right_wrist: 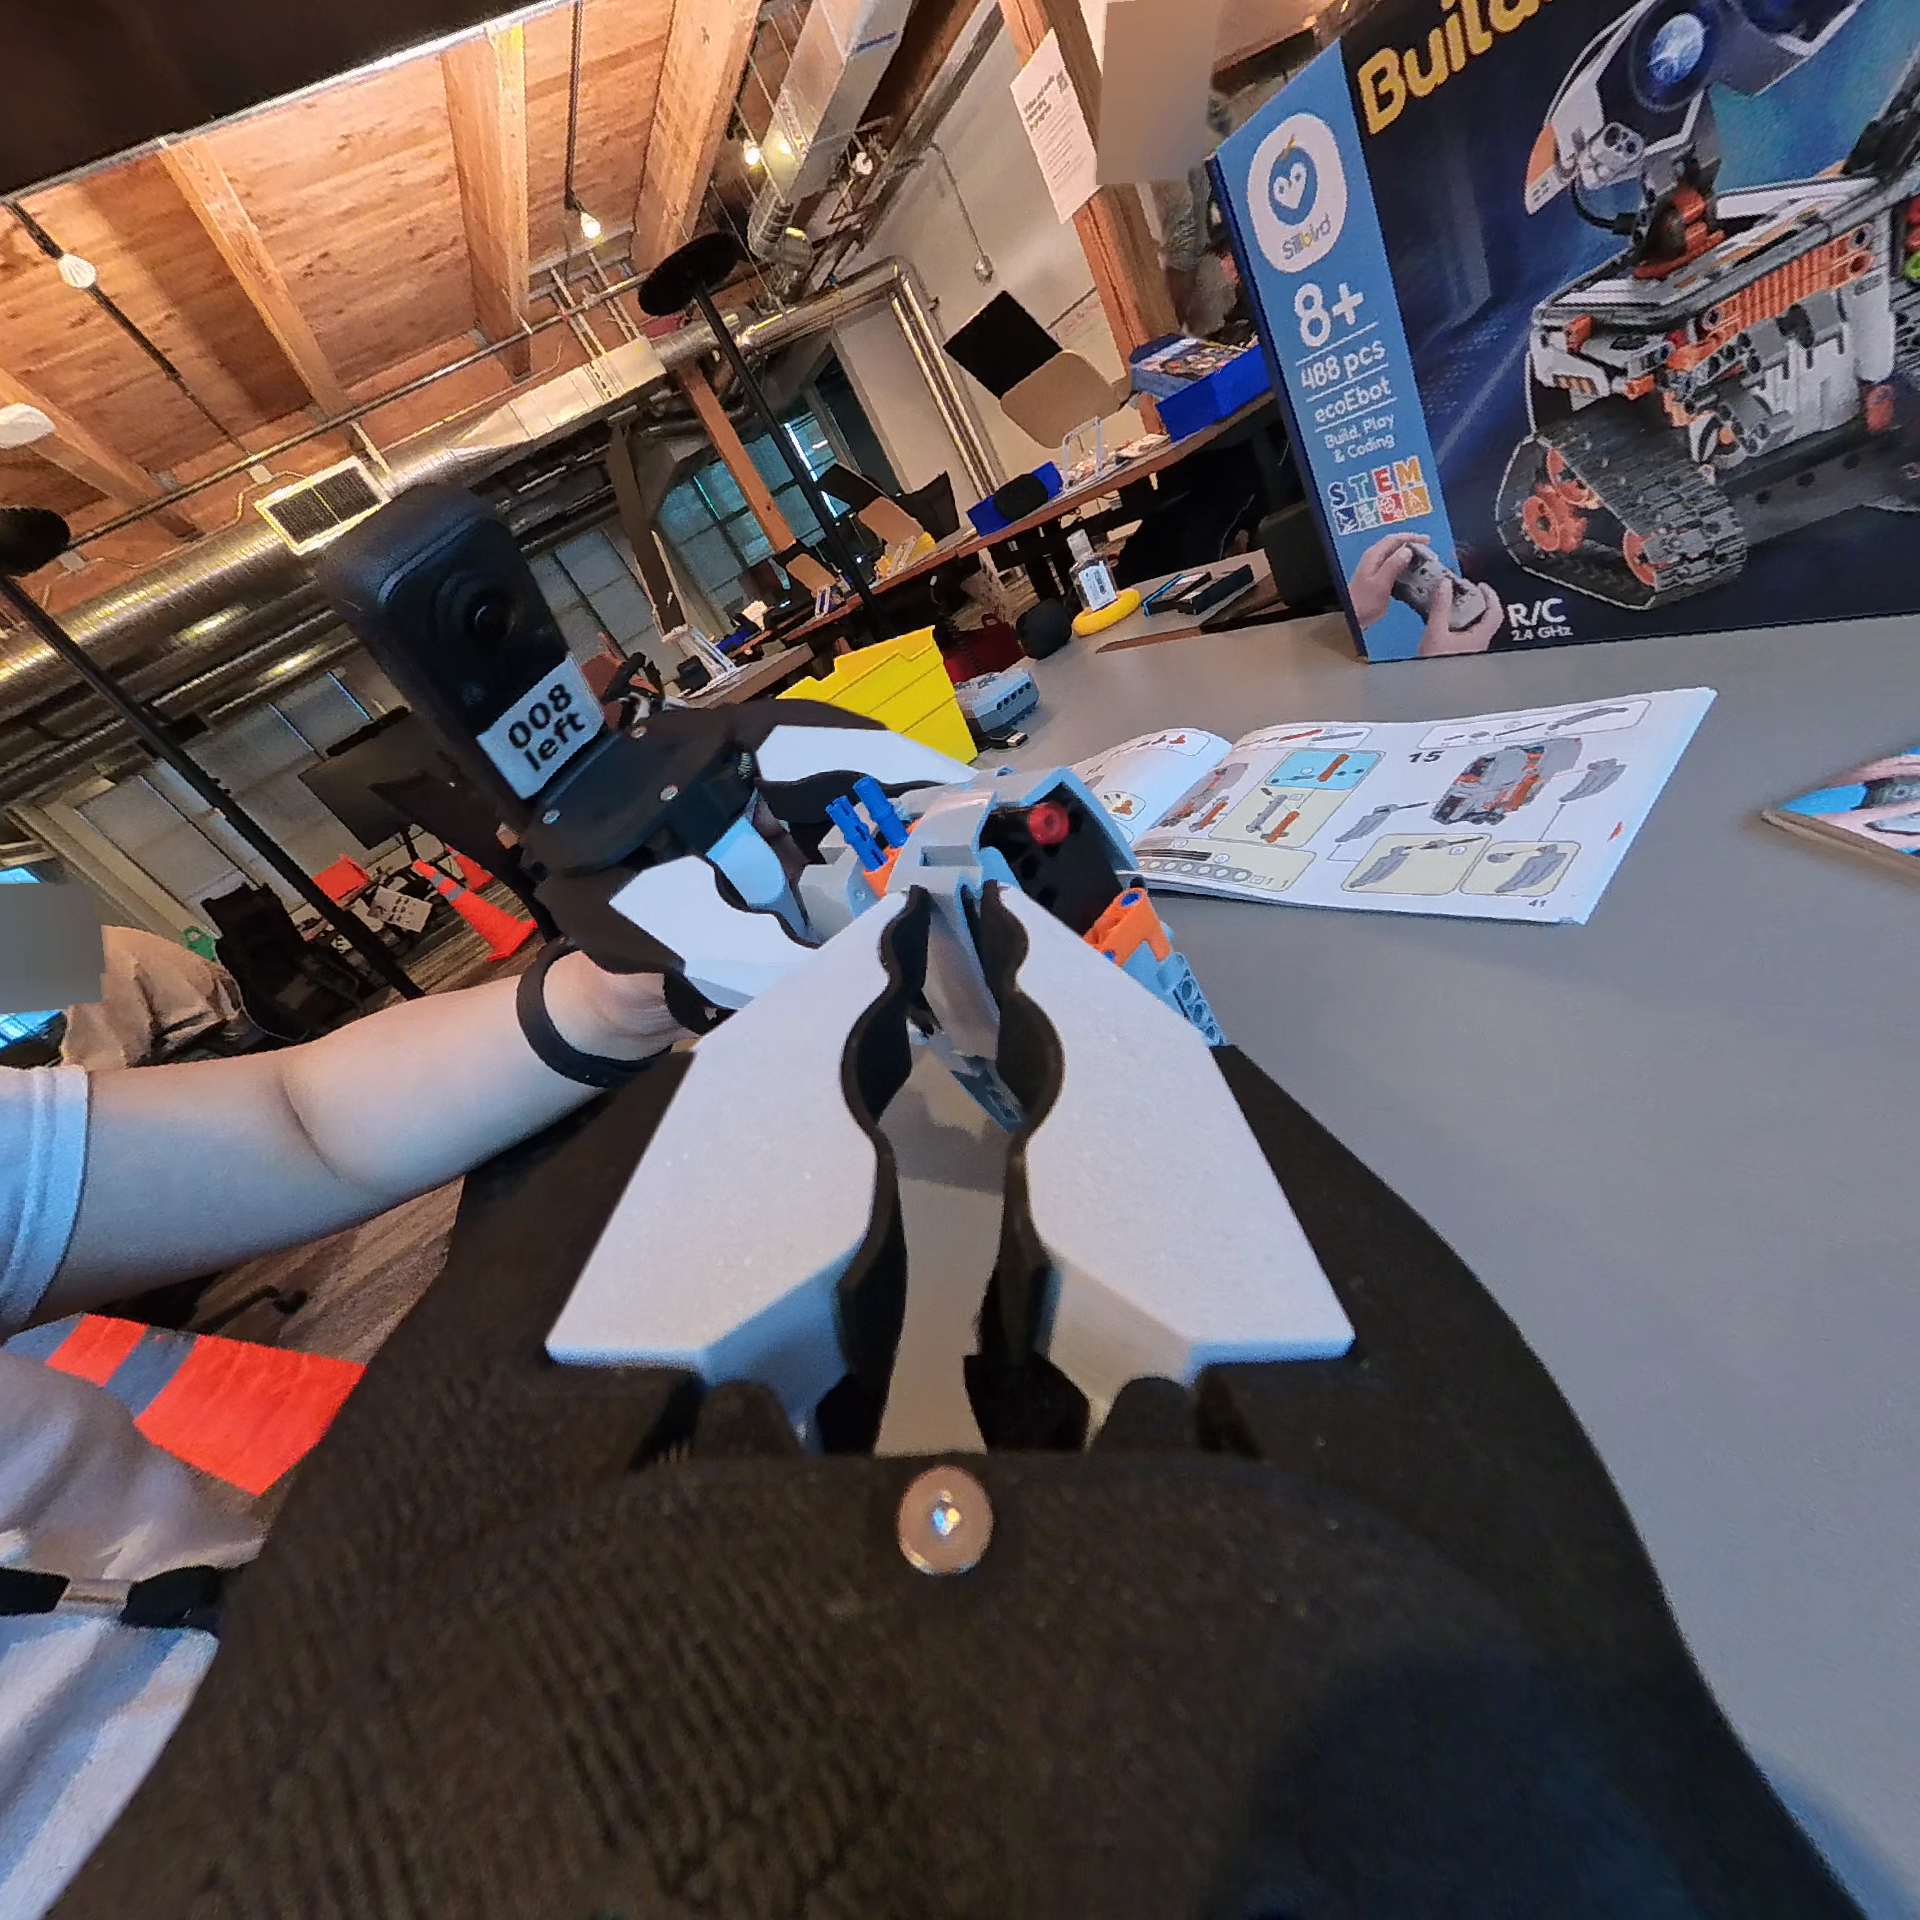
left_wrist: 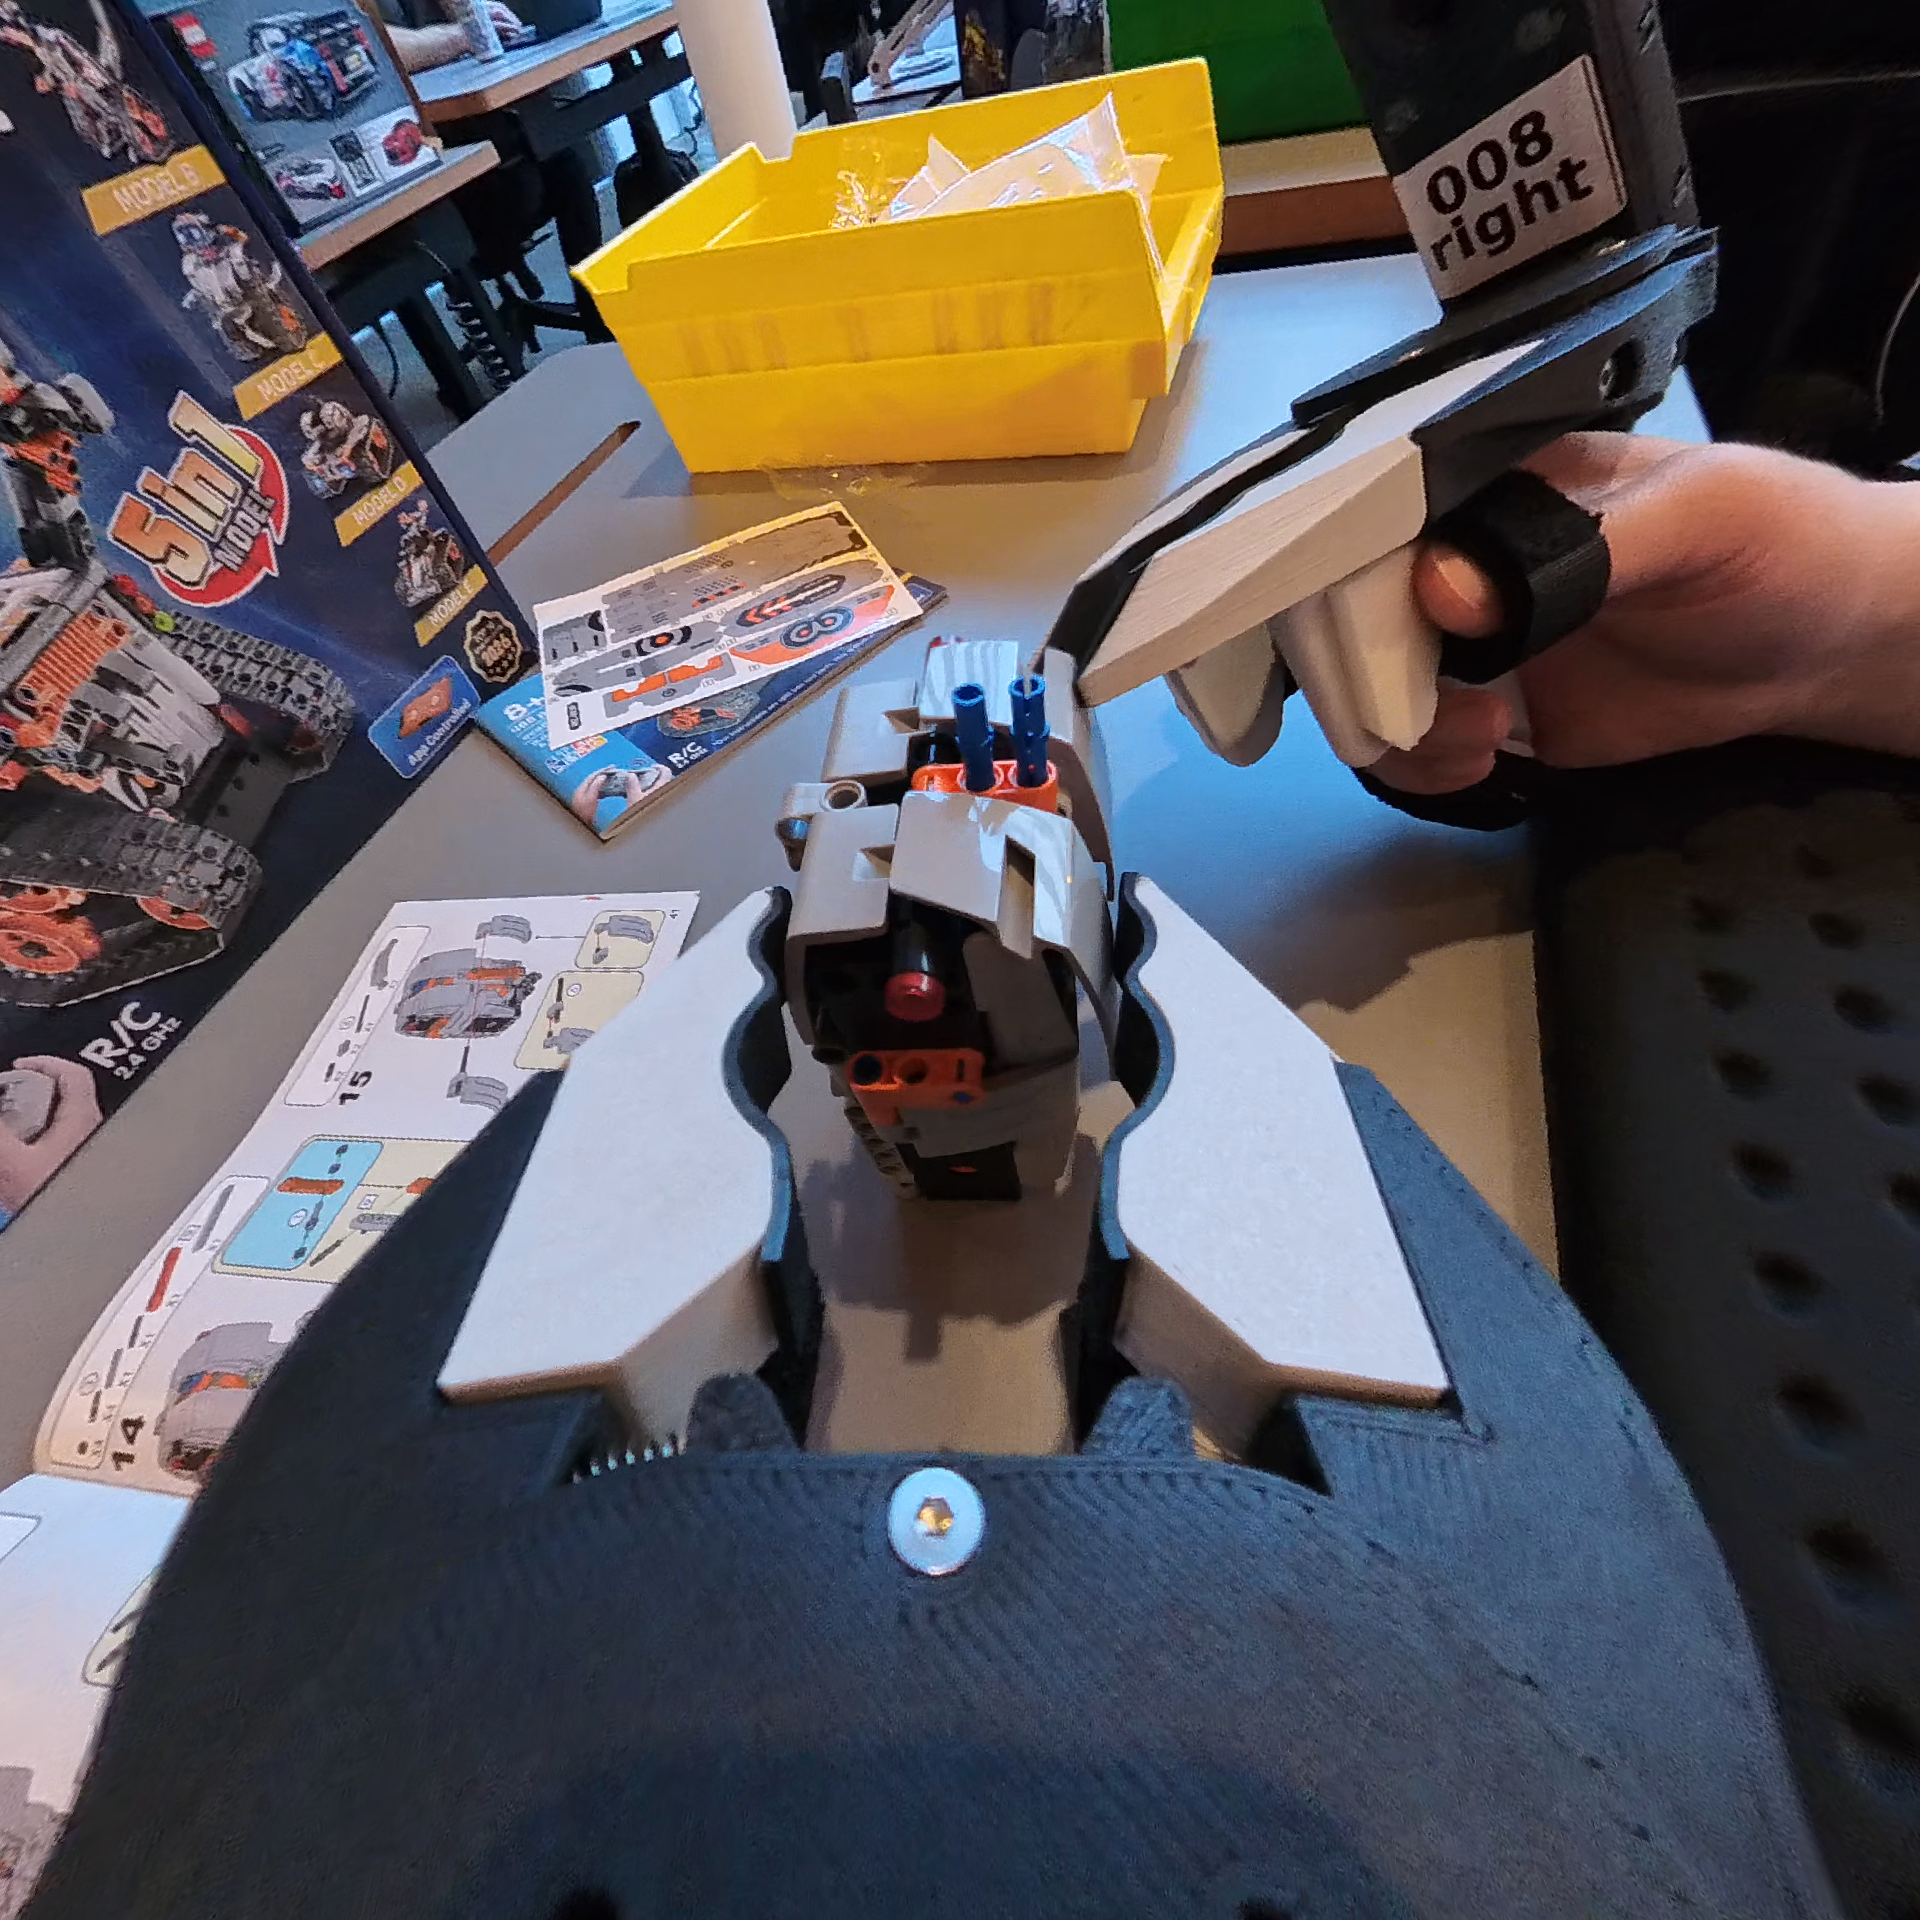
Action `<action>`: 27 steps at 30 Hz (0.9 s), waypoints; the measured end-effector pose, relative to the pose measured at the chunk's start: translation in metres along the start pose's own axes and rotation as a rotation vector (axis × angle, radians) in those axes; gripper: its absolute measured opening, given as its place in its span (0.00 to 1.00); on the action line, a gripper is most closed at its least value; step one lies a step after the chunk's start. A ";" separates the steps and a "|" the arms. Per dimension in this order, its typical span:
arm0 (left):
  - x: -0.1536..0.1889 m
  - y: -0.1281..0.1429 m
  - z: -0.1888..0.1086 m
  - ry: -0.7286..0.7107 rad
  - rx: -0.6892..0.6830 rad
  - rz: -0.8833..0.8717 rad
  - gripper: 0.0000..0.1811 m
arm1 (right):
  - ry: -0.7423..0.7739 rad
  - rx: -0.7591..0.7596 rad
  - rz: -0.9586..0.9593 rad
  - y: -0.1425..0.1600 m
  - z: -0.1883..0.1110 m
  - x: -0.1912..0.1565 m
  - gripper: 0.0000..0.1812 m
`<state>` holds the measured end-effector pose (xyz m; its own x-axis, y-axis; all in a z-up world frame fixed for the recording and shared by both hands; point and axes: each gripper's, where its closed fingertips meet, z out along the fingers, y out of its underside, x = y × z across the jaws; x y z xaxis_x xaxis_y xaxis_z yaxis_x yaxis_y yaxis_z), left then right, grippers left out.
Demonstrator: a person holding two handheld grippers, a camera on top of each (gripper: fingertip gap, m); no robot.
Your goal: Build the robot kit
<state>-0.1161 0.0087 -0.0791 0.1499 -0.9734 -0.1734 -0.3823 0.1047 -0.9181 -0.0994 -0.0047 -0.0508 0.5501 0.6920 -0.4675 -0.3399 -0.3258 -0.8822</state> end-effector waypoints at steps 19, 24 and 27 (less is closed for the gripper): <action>-0.005 0.002 -0.002 -0.007 0.005 0.027 0.33 | 0.015 -0.064 -0.155 0.001 0.002 0.000 0.04; -0.006 0.001 -0.002 -0.004 0.020 0.013 0.33 | 0.091 -0.111 -0.344 -0.003 0.001 0.008 0.10; -0.006 0.000 -0.001 -0.003 0.020 0.015 0.32 | 0.086 -0.156 -0.508 -0.006 0.003 0.007 0.26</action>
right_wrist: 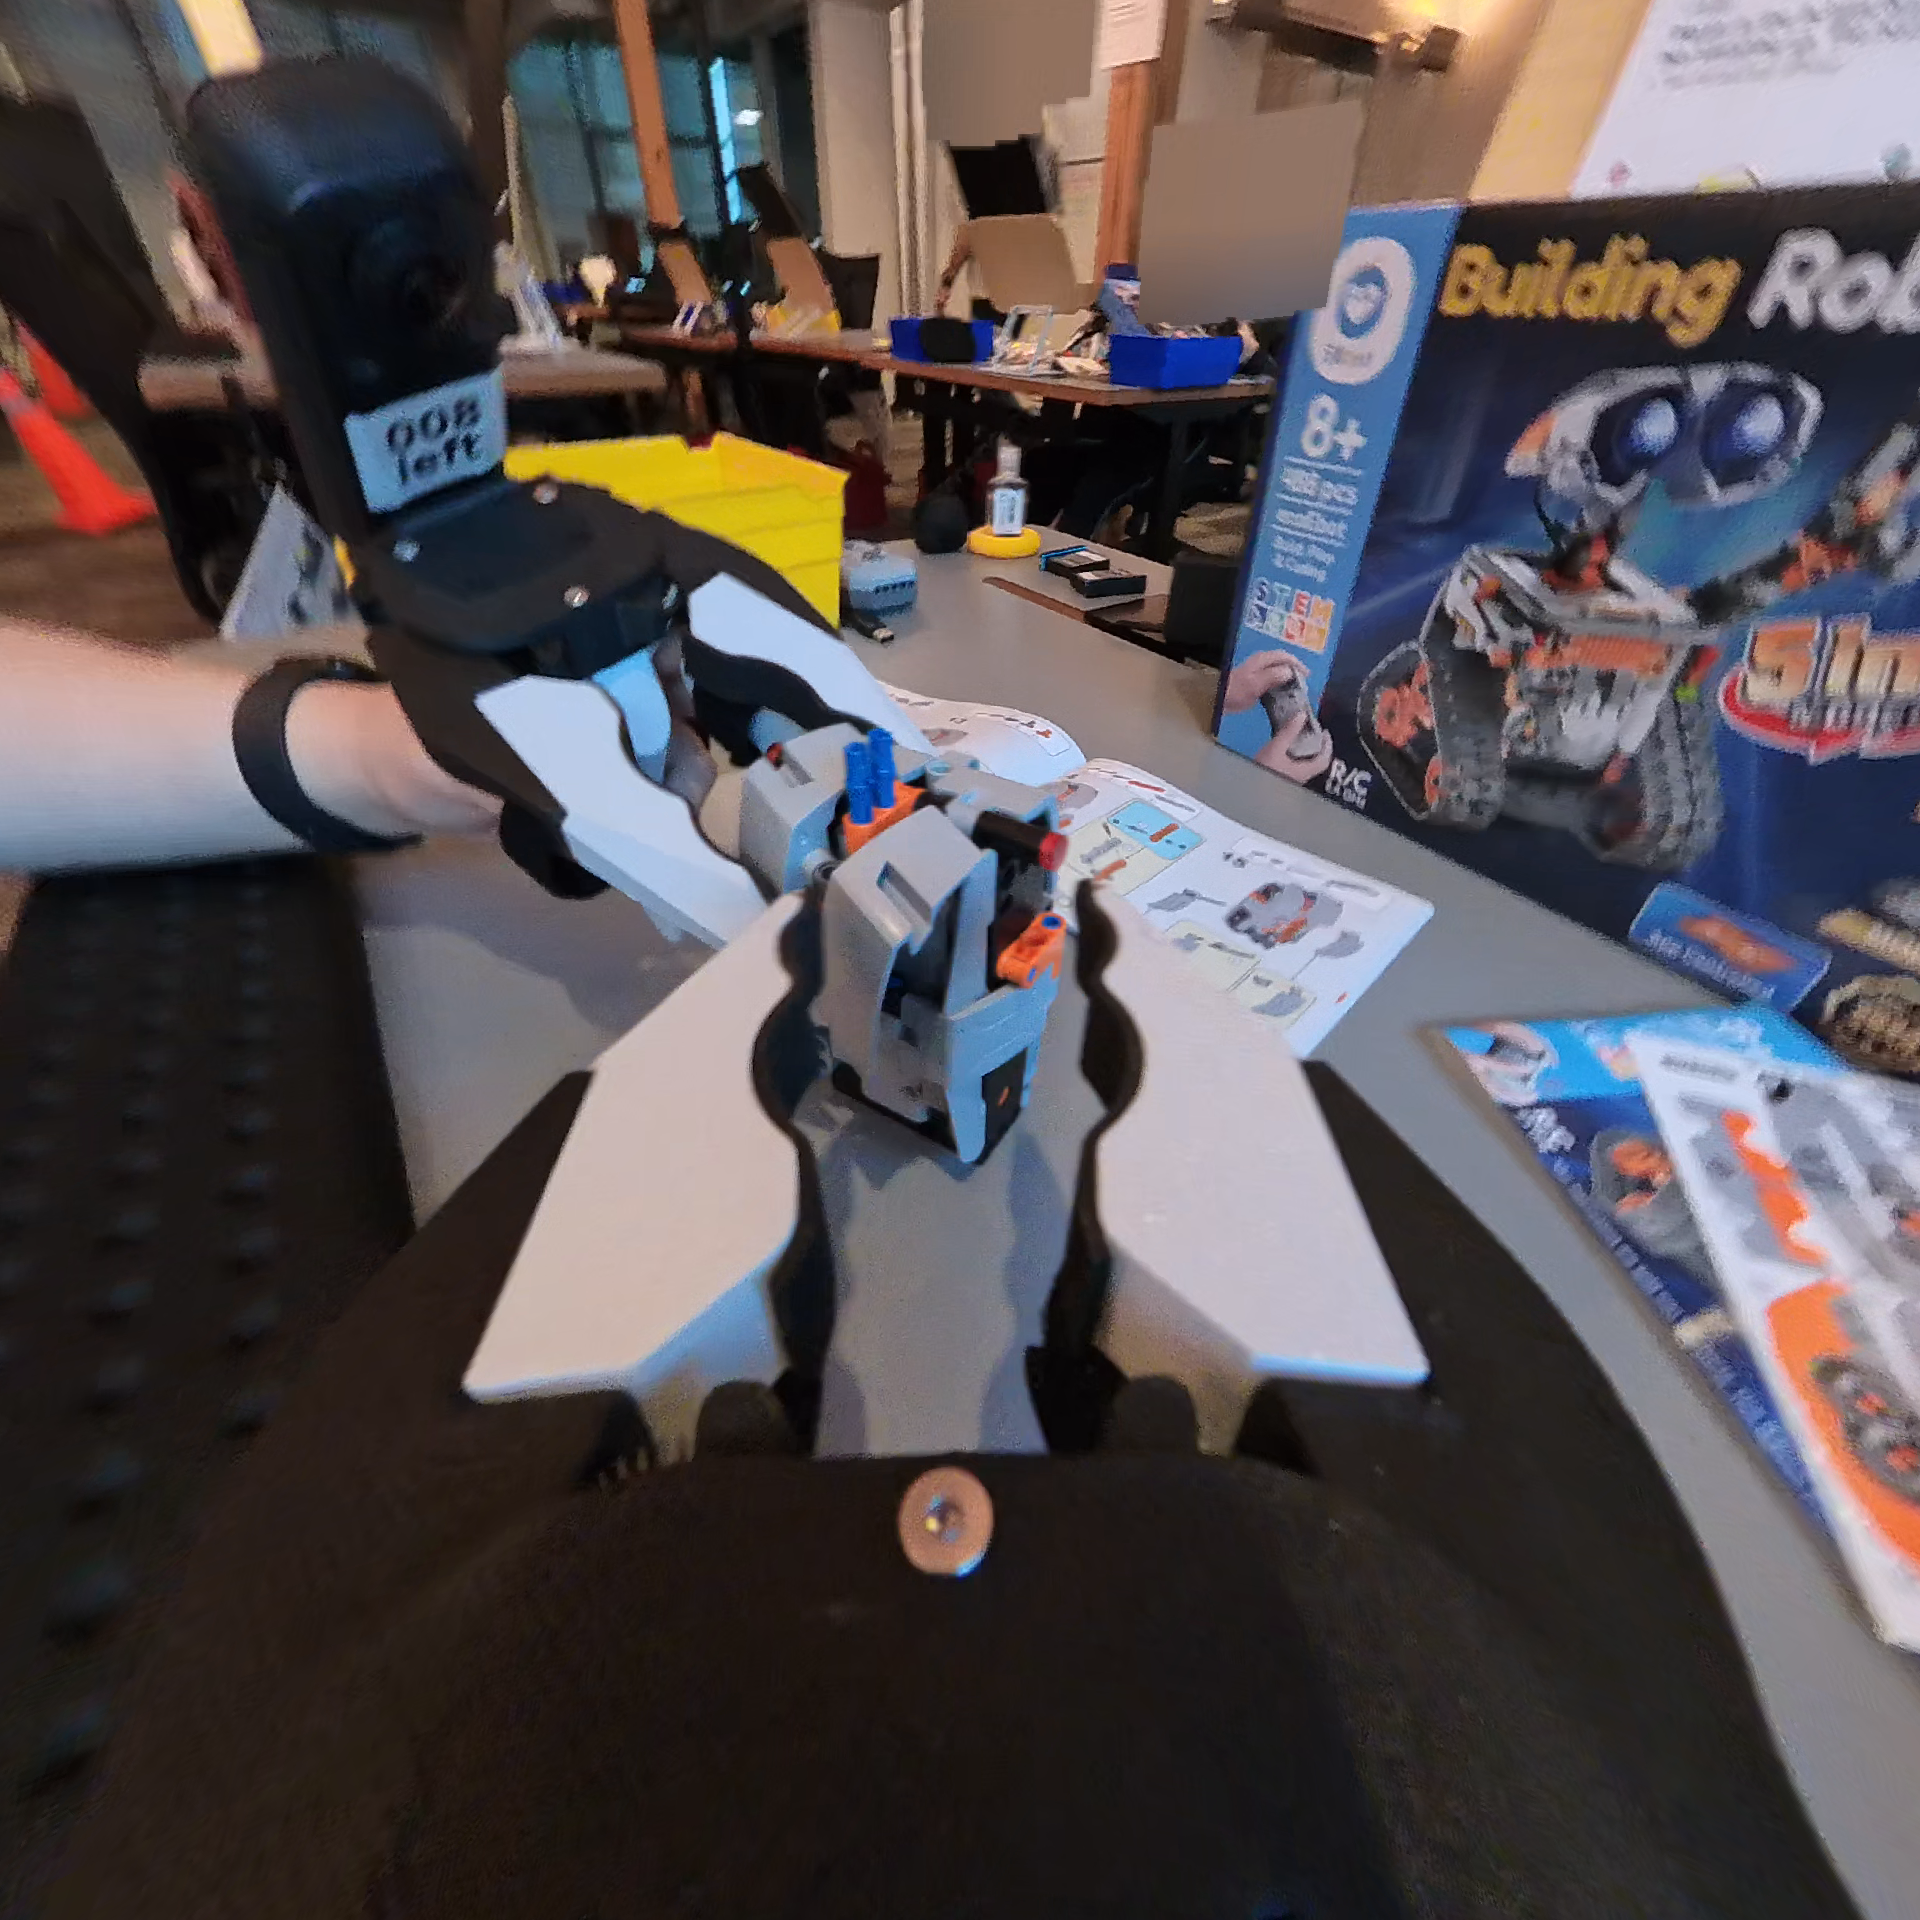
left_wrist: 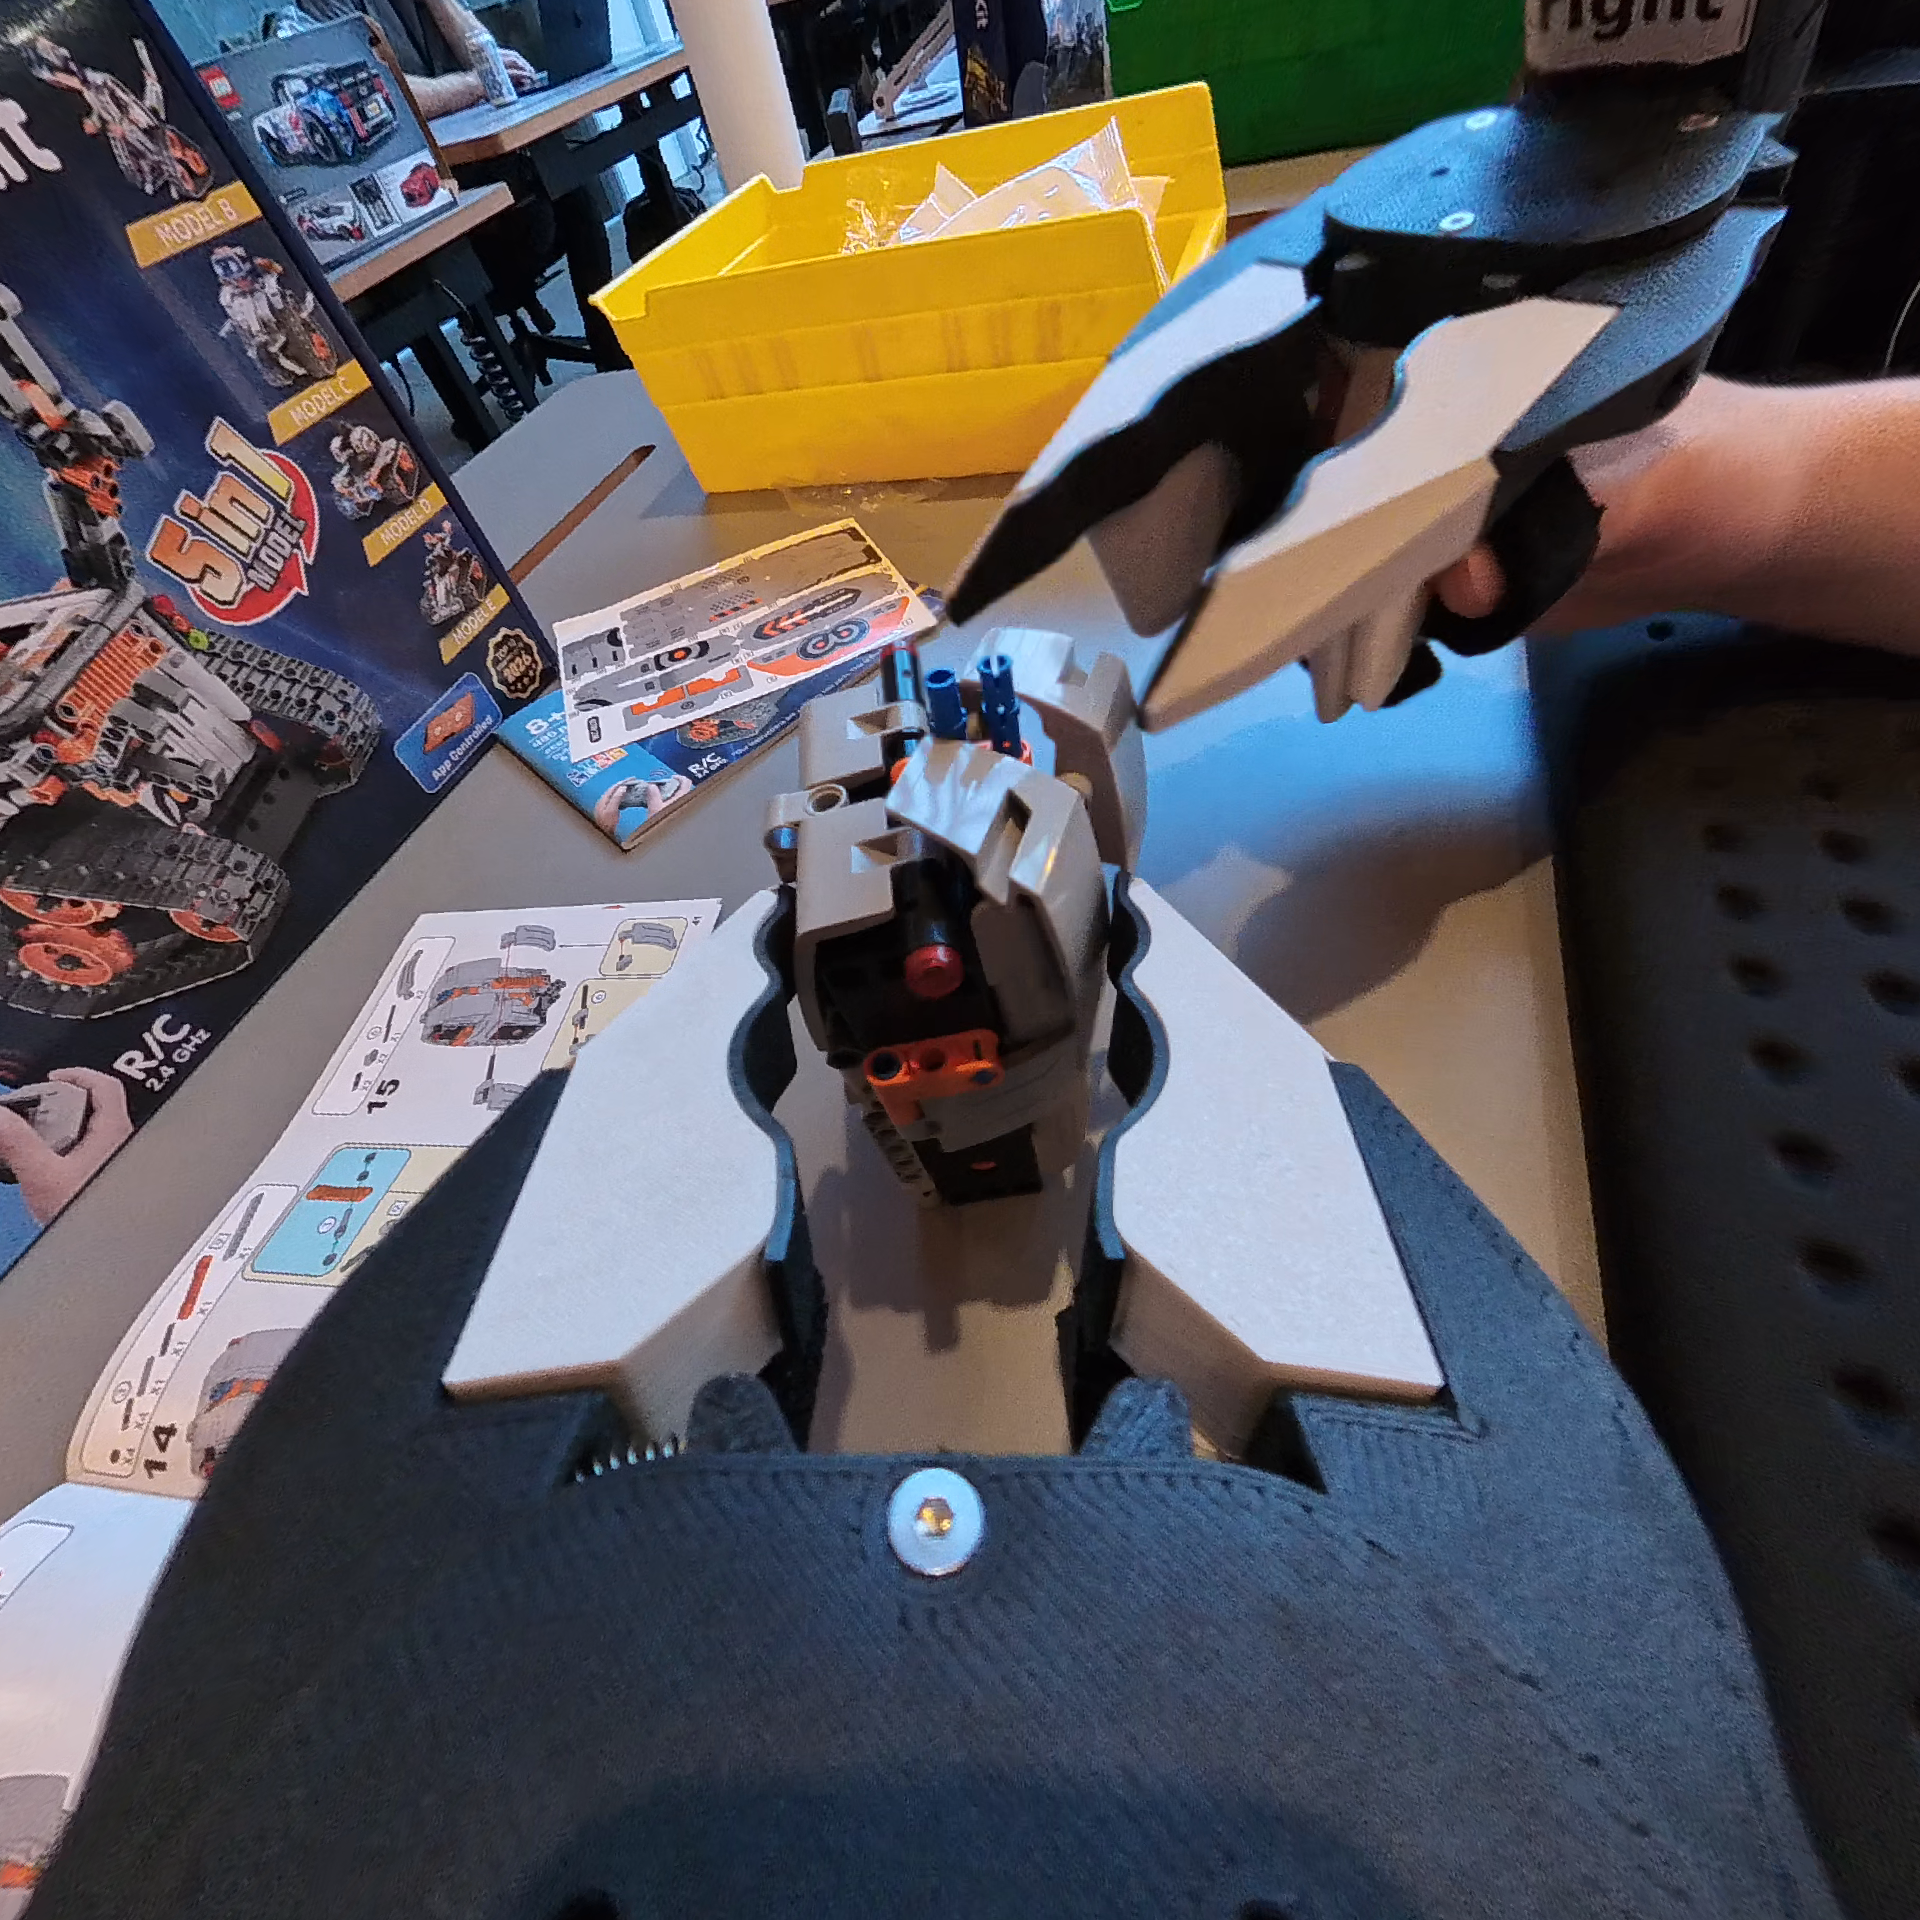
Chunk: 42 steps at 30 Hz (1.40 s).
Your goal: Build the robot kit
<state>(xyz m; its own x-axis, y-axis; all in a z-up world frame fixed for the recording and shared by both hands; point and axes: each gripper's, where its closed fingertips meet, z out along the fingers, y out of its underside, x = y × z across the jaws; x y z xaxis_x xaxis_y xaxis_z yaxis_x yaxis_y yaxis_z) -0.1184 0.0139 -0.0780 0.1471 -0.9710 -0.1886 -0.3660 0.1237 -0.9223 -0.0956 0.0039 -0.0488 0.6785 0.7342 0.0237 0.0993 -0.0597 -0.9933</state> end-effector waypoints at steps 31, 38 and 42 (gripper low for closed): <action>-0.006 0.004 -0.003 0.092 -0.021 0.061 0.34 | -0.275 -0.218 -0.130 0.017 0.030 -0.005 0.23; -0.010 -0.001 -0.006 0.076 -0.016 0.068 0.33 | -0.261 -0.182 -0.109 0.018 0.031 -0.004 0.22; -0.014 0.003 -0.008 0.041 -0.040 0.101 0.33 | -0.248 -0.163 -0.119 0.014 0.030 -0.004 0.15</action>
<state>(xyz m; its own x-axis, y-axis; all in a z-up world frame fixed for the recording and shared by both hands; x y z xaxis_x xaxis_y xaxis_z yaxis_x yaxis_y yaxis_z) -0.1285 0.0261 -0.0751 0.0697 -0.9616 -0.2653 -0.4134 0.2142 -0.8850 -0.1188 0.0206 -0.0660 0.4589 0.8839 0.0903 0.2964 -0.0565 -0.9534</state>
